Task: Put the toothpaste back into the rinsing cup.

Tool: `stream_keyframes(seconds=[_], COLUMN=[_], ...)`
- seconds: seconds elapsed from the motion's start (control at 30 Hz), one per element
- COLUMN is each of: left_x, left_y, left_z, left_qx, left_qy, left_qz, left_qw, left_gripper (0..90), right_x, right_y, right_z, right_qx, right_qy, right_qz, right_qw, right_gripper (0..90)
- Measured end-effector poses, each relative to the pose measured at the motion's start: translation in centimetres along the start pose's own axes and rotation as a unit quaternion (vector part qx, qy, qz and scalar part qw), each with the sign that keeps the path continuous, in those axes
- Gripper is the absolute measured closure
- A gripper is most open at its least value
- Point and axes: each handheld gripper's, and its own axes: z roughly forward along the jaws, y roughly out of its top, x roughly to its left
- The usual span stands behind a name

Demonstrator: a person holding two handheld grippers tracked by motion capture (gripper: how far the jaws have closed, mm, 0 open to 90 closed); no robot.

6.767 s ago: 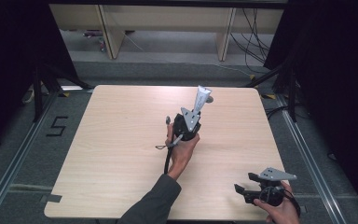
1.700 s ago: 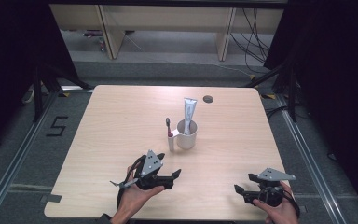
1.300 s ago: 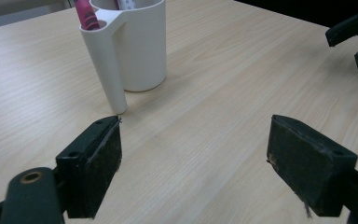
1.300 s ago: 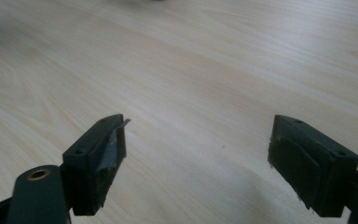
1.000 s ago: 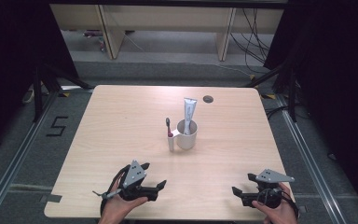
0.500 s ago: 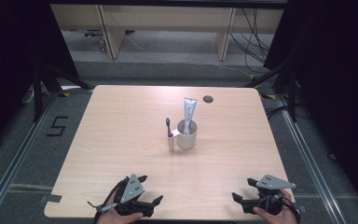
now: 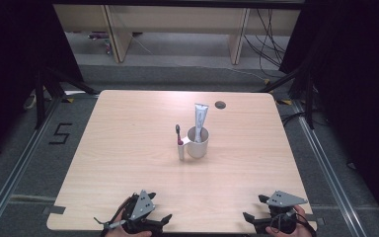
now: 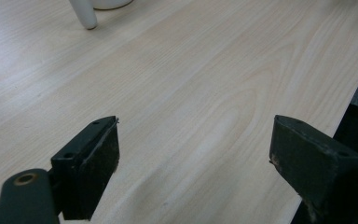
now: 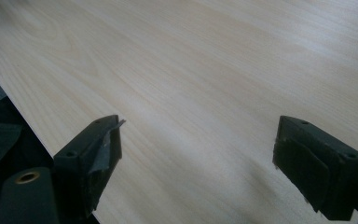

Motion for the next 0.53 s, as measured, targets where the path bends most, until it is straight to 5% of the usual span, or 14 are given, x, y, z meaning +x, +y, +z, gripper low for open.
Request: stream_keyframes(seconds=[0.13, 0.53], left_x=[0.20, 0.24], left_y=[0.01, -0.03], left_z=[-0.14, -0.02], left_qx=[0.011, 0.013], left_qy=[0.004, 0.004], left_qz=[0.008, 0.008], left_qw=[0.9999, 0.9999], left_gripper=[15.7, 15.7], right_x=[0.33, 0.19], right_y=[-0.06, -0.02], right_z=[0.02, 0.03], right_qx=[0.006, 0.005], right_qy=[0.001, 0.000], right_qz=[0.017, 0.011], right_qw=[0.9998, 0.9999], right_gripper=[16.2, 16.2])
